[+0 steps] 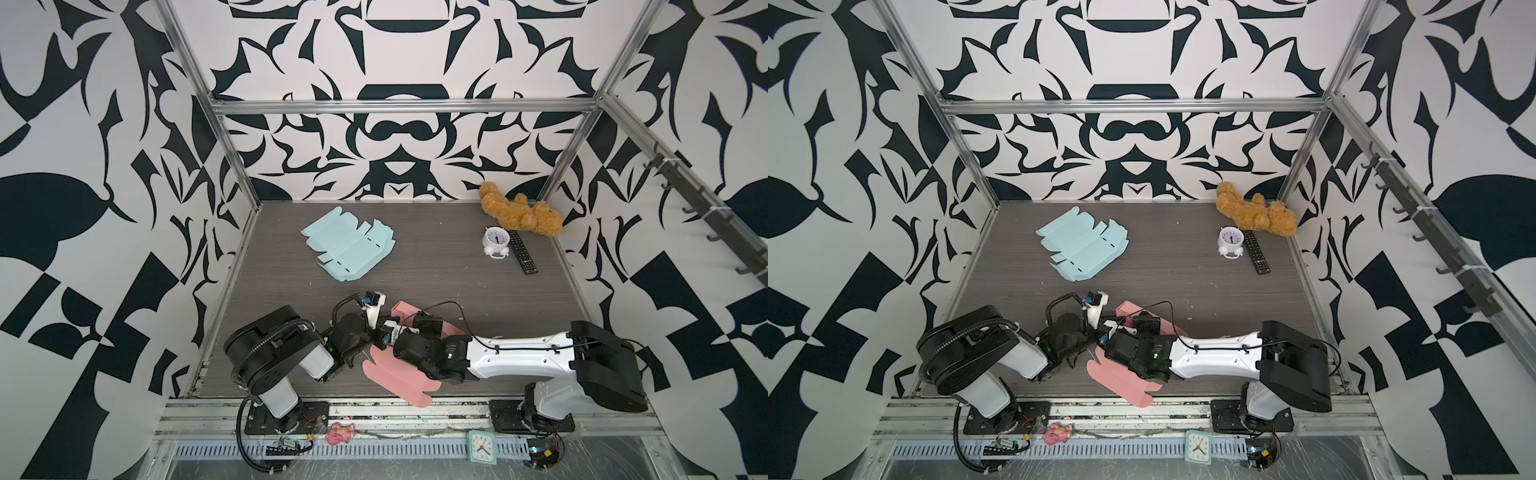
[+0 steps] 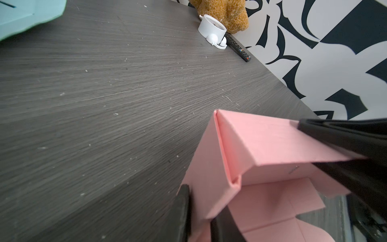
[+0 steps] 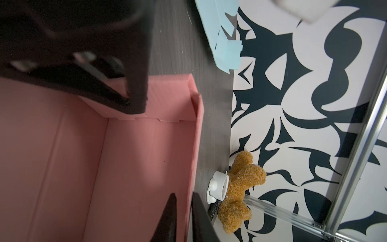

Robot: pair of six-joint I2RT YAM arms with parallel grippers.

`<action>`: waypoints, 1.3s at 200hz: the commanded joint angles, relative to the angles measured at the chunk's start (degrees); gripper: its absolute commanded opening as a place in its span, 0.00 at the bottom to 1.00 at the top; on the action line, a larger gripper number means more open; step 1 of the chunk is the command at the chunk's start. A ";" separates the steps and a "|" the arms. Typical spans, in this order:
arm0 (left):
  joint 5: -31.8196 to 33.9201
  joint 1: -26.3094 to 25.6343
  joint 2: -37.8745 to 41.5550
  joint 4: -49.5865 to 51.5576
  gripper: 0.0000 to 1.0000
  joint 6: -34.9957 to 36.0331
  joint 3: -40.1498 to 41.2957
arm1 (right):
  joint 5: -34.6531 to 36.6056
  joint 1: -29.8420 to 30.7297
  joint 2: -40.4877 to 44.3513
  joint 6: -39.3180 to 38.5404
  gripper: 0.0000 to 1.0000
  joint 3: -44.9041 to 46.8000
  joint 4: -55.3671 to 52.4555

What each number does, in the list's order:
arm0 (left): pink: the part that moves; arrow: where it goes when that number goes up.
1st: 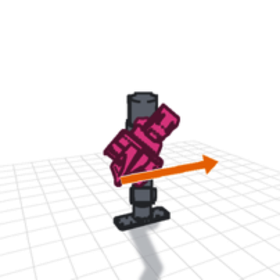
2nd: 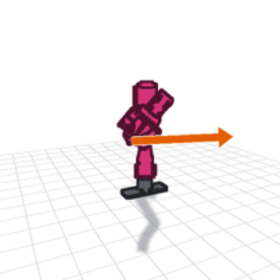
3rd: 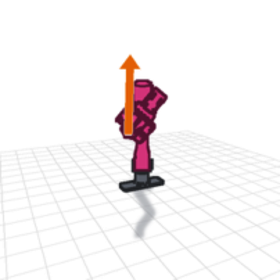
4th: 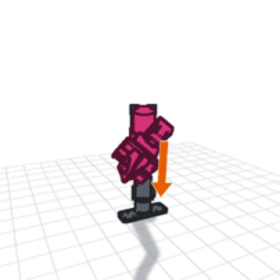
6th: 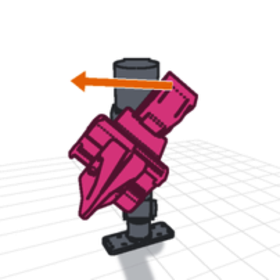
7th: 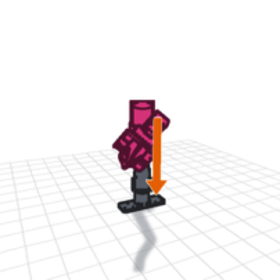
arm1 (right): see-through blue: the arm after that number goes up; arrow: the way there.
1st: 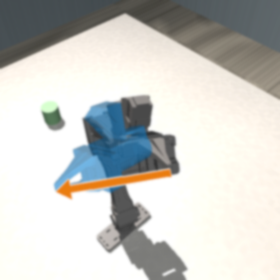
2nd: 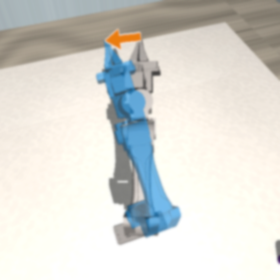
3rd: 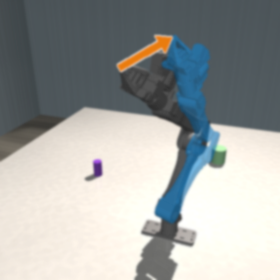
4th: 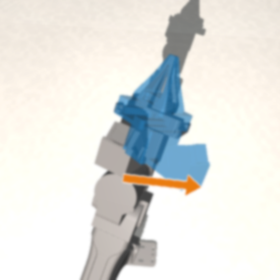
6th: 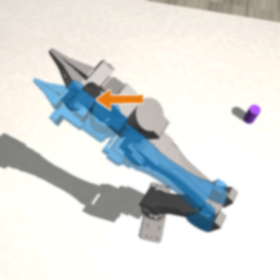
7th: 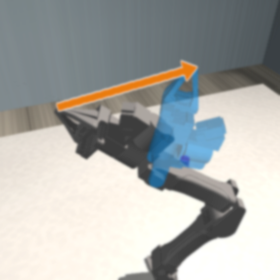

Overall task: Assemble paper box
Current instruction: First fold the bottom flaps of a flat cardboard box at the center of the table.

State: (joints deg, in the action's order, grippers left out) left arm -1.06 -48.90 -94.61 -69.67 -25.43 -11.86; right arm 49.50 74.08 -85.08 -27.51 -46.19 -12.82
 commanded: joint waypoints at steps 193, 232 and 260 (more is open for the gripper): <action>9.38 -5.24 7.09 18.07 0.18 12.74 -8.99 | -50.89 -29.30 14.46 49.20 0.57 -9.56 -9.31; 10.48 -5.50 5.56 18.87 0.18 13.46 -9.83 | -56.72 -32.74 10.20 50.85 0.54 -6.11 -5.67; 11.08 -5.59 4.53 19.17 0.18 13.91 -10.42 | -59.86 -33.76 8.40 52.07 0.54 -3.62 -1.94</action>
State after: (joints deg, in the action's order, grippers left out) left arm 8.64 -54.13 -88.95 -50.83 -12.53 -20.78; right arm -5.08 41.10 -76.42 21.89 -51.16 -19.73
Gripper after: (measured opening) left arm 0.182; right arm 0.536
